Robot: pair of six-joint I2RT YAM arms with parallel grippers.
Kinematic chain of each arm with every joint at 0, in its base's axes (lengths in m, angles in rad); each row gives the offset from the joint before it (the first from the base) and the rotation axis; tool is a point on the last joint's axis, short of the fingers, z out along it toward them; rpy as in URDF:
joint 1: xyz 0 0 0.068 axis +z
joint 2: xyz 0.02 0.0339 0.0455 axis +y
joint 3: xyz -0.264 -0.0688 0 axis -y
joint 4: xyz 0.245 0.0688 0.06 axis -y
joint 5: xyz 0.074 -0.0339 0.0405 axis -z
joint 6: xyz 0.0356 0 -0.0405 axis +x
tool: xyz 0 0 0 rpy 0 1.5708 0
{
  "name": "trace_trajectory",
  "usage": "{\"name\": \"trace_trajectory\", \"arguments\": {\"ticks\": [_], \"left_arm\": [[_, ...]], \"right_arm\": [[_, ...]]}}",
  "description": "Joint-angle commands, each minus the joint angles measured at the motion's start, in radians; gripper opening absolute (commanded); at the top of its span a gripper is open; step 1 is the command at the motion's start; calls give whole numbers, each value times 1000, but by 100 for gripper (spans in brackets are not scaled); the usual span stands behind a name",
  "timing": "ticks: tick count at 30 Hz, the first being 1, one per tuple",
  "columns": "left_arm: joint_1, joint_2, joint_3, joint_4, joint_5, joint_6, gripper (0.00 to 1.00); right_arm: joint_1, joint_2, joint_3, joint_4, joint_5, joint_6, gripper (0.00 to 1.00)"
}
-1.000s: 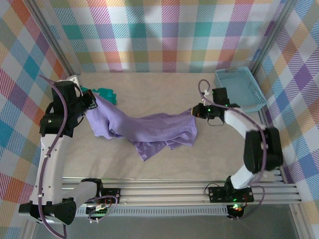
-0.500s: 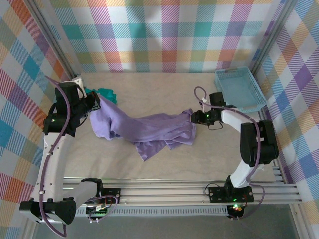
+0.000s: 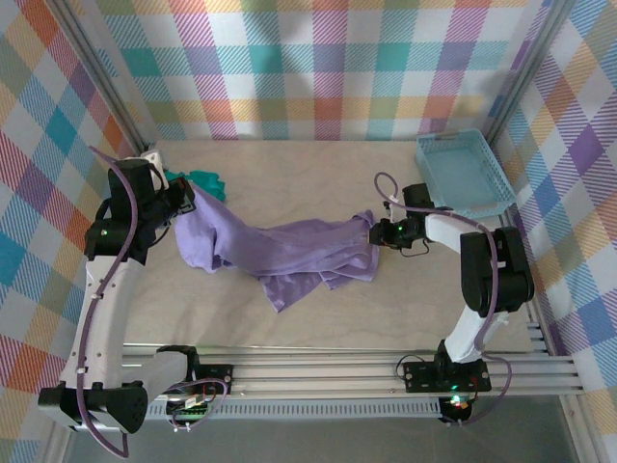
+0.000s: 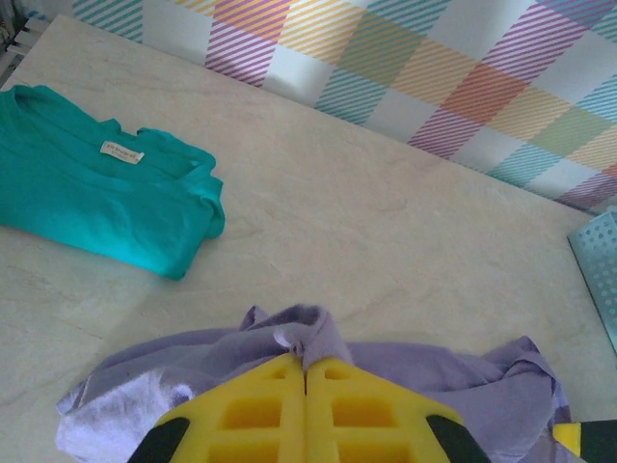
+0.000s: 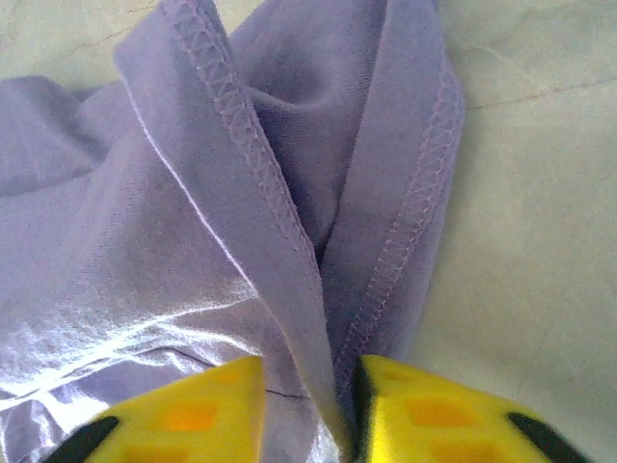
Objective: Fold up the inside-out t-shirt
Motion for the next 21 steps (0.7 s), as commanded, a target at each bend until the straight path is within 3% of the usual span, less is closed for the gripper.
{"name": "trace_trajectory", "arguments": {"ticks": [1,5,9,15,21], "left_arm": [[12,-3,-4,41,21,-8,0],[12,2,16,33,16,-25,0],[16,19,139,-4,-36,-65,0],[33,10,529,-92,-122,-55,0],[32,44,922,-193,-200,1,0]], "right_arm": [[-2,8,-9,5,-37,-2,19],[-2,-78,-6,-20,-16,-13,0],[-7,-318,68,-72,-12,-37,0],[-71,-677,275,-171,50,-30,0],[-77,-821,573,-298,167,-78,0]]}}
